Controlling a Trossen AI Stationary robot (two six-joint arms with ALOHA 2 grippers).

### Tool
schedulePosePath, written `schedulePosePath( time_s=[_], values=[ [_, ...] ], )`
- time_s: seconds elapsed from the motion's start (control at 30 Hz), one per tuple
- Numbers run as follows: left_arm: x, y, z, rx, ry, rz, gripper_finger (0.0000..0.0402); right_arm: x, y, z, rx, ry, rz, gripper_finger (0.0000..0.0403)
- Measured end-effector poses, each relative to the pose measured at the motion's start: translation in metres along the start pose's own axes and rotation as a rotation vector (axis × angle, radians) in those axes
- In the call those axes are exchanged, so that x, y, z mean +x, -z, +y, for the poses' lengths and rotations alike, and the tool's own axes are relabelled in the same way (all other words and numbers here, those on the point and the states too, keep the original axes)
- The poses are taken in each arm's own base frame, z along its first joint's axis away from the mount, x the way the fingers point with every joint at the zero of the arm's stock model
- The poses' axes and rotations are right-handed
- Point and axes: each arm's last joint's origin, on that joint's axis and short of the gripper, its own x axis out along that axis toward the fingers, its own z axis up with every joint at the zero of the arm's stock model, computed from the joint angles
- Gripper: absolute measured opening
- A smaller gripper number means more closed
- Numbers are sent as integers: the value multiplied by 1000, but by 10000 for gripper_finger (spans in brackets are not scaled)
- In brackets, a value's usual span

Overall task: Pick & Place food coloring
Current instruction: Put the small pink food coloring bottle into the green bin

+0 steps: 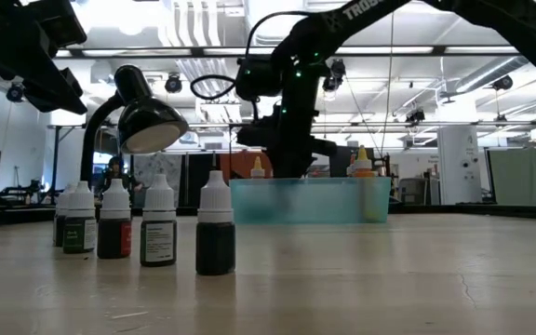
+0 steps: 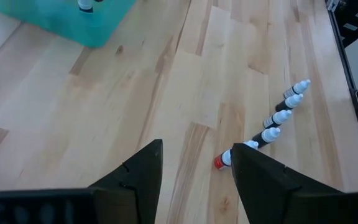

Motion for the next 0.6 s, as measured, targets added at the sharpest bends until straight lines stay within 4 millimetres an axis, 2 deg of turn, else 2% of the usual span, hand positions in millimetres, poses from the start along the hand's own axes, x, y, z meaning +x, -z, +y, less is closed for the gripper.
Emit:
schedulePosePath(
  time_s=[0.47,0.6],
  values=[
    [0,0,1,-7,-21,-9,163,5,-3,2,47,-18,-29,54],
    [0,0,1,-7,-21,-9,163,8,-2,3,54,-14,-21,69]
  ],
)
